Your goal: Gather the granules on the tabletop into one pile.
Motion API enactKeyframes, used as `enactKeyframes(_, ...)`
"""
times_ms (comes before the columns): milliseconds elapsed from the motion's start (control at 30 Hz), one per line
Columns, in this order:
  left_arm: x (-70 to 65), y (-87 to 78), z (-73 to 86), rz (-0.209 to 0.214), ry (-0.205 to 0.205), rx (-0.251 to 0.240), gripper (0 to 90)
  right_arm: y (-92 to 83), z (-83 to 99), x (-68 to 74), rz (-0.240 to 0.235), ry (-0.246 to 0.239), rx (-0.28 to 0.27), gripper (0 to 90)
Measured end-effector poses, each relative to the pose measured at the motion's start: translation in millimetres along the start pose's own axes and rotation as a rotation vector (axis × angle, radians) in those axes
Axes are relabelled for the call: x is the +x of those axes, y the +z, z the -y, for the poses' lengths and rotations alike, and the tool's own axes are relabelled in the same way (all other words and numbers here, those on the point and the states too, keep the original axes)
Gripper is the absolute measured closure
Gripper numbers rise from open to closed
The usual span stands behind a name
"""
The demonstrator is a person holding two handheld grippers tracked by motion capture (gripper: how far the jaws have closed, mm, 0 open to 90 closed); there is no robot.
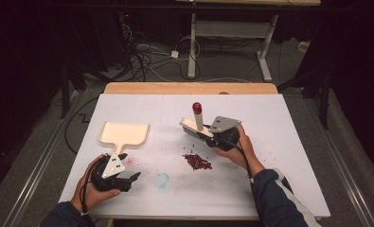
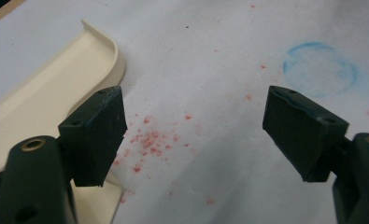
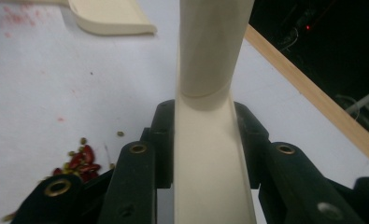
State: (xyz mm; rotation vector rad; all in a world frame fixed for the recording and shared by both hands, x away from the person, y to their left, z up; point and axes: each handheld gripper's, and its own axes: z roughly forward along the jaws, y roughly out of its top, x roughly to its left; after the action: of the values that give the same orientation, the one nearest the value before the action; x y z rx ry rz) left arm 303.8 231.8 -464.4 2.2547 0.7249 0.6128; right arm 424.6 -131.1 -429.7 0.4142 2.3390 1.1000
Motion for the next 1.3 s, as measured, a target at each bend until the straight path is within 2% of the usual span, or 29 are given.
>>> enactKeyframes(67,0.5,0.9,0.6,0.002,0.001,0.003,20.6,12.6,1.2,0.9,-0.017,-0.047,0.005,67.3)
enactKeyframes(100,0.6,1.0,0.9,0.001,0.003,0.006,20.6,16.4,1.1,0.8,-0.042,-0.046,-0.010,67.3)
enactKeyframes(167,0.5,0.5,1.4,0.003,0.002,0.005,20.7,20.3,-0.4,3.4,-0.063,-0.061,-0.019,67.3)
enactKeyframes(233,0.3,0.0,2.1,0.003,0.001,0.004,20.7,19.8,-0.1,8.4,-0.105,-0.092,-0.016,66.9)
enactKeyframes(333,0.5,-0.1,2.9,0.003,-0.002,0.007,20.7,11.9,3.1,18.0,-0.156,-0.131,-0.030,66.8)
enactKeyframes(467,-0.8,-1.3,2.5,-0.002,0.002,0.006,20.7,-2.0,10.8,30.3,-0.191,-0.189,-0.047,66.5)
enactKeyframes(767,-2.0,-1.7,1.3,-0.002,0.005,0.004,20.7,-24.7,20.7,34.2,-0.236,-0.202,-0.082,66.7)
enactKeyframes(967,-1.4,-2.7,1.4,-0.004,0.006,-0.002,20.7,-30.5,21.4,28.6,-0.190,-0.158,-0.099,67.1)
enactKeyframes(1033,-1.3,-3.4,1.4,-0.004,0.005,-0.005,20.7,-32.5,23.0,26.4,-0.195,-0.126,-0.107,67.1)
enactKeyframes(1133,-1.2,-3.7,1.4,-0.006,0.008,-0.005,20.7,-35.3,23.7,25.1,-0.147,-0.094,-0.099,67.0)
enactKeyframes(1200,-1.6,-4.0,1.0,-0.007,0.010,-0.005,20.8,-36.5,23.1,25.4,-0.083,-0.054,-0.090,67.0)
enactKeyframes(1233,-1.8,-4.4,0.8,-0.007,0.012,-0.006,20.8,-38.0,23.4,24.8,-0.080,-0.034,-0.097,67.0)
enactKeyframes(1300,-2.3,-5.0,0.4,-0.007,0.015,-0.008,20.8,-40.4,21.9,25.1,-0.026,0.010,-0.073,67.1)
